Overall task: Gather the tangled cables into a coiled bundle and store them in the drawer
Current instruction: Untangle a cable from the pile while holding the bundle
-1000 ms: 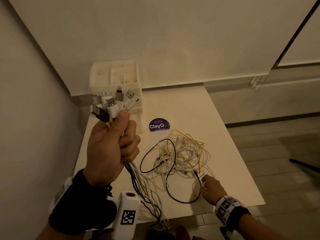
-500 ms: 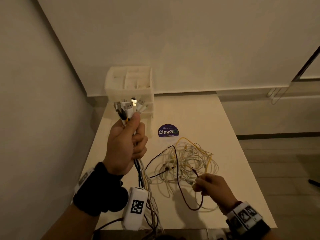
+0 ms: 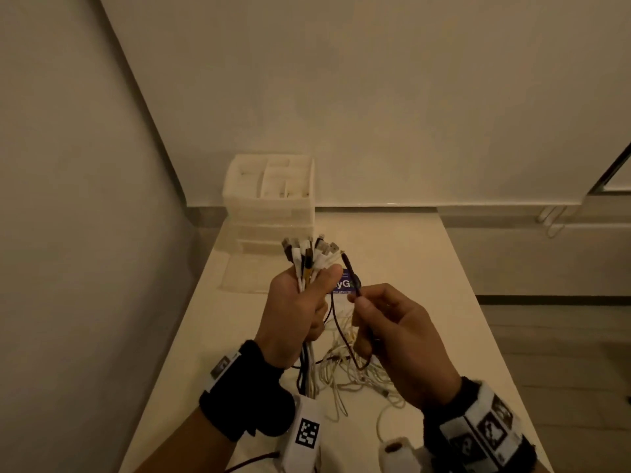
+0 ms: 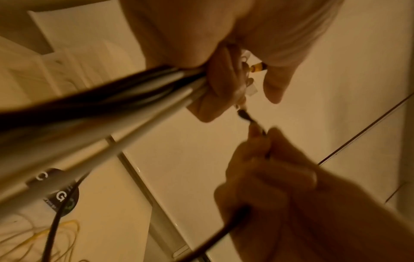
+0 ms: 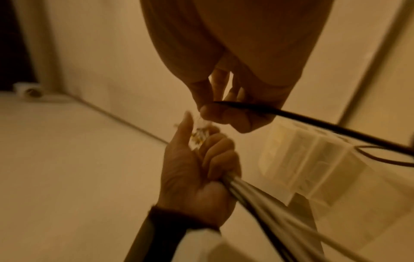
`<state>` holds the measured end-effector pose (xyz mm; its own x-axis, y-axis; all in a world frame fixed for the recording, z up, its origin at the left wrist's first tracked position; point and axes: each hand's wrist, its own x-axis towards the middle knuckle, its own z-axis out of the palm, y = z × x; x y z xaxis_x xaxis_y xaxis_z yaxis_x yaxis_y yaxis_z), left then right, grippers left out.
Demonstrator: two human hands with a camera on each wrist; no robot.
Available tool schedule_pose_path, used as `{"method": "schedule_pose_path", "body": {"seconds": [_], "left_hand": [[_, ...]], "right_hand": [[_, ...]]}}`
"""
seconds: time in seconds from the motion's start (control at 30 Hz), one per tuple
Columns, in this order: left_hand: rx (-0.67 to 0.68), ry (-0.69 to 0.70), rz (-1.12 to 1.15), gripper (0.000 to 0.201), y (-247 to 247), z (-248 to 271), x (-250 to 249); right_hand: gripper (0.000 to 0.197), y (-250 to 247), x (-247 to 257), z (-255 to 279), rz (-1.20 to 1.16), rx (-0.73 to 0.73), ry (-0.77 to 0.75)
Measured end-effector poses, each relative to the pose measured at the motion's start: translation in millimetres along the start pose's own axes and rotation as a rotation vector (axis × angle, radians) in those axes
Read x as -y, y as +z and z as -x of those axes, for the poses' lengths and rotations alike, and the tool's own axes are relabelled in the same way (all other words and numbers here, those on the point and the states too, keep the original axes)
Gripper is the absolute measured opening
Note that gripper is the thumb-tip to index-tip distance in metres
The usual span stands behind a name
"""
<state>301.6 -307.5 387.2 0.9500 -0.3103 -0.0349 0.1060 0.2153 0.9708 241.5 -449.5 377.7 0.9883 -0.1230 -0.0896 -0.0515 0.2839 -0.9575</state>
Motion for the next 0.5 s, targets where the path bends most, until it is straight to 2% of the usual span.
{"method": "schedule_pose_path", "body": {"seconds": [0.07, 0.13, 0.3, 0.43, 0.5], "left_hand": [[0.015, 0.027, -0.040, 0.035, 3.4, 0.7, 2.2], [0.013, 0.061, -0.068, 0.030, 7.0, 2.0, 4.3], [-0.024, 0.069, -0.052, 0.027, 14.3, 2.0, 6.6], [-0.085, 0.106, -0.088, 0.036, 13.1, -1.8, 6.9], [-0.134, 0.114, -0.036, 0.043, 4.6, -8.8, 4.8]], "right_hand": [[0.009, 15.6, 3.0, 4.0, 0.125, -0.001, -0.128], [0.006, 26.3, 2.9, 6.3, 0.168, 0.001, -0.198], [0.010, 32.5, -1.2, 6.4, 0.264, -0.044, -0.249], [0.019, 29.7, -7.2, 8.0, 0.363, -0.084, -0.339], [0.025, 25.0, -14.8, 10.6, 0.481, -0.100, -0.379]]}}
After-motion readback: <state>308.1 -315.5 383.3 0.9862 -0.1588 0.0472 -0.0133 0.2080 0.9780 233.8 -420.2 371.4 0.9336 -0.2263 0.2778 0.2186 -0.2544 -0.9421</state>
